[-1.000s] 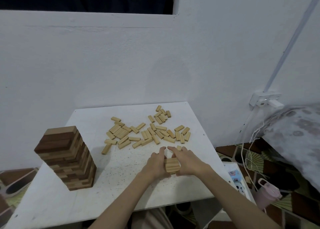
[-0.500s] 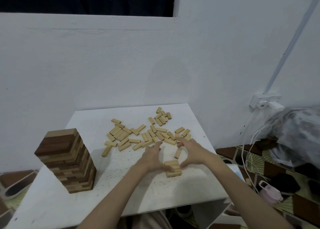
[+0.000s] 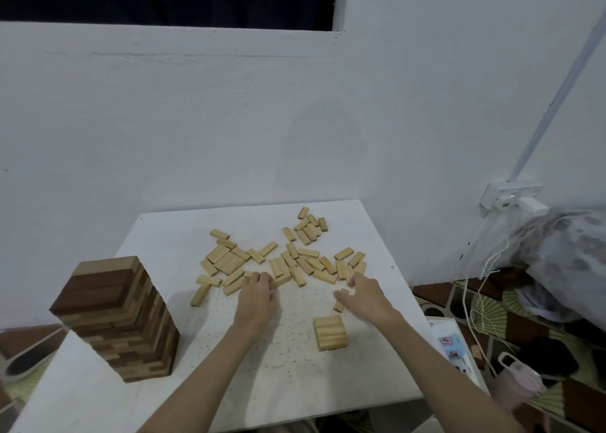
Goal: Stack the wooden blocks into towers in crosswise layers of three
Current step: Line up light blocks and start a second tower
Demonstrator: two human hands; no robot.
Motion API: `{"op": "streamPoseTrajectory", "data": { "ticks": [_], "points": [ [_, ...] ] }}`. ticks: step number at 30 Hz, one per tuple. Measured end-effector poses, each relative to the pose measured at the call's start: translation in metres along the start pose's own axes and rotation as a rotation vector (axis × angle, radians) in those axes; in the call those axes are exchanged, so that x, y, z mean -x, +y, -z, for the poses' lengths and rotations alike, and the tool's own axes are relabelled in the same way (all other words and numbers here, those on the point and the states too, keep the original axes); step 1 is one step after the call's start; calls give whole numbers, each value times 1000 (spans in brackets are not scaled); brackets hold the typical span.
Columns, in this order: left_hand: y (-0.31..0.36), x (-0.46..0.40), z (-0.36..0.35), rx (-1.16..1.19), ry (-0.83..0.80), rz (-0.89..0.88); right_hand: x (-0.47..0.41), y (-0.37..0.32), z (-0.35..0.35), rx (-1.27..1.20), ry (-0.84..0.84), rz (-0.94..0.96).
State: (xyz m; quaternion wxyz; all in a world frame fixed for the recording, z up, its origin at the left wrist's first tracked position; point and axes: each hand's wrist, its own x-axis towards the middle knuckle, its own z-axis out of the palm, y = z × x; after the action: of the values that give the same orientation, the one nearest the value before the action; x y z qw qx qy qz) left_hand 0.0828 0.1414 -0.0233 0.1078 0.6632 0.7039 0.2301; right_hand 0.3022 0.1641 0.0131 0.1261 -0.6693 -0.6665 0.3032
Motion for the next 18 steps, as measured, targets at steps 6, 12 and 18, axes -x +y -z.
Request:
{"op": "streamPoseTrajectory", "data": {
  "ticks": [6, 12, 18],
  "points": [
    [3, -4, -6, 73, 33, 55, -8, -13, -11, 62, -15, -18],
    [-7, -3, -1, 71, 41, 101, -11, -22, -16, 15, -49, -17],
    [-14, 9, 12, 202, -52, 250, -3, -63, -32, -117, -208, 155]
  ]
}}
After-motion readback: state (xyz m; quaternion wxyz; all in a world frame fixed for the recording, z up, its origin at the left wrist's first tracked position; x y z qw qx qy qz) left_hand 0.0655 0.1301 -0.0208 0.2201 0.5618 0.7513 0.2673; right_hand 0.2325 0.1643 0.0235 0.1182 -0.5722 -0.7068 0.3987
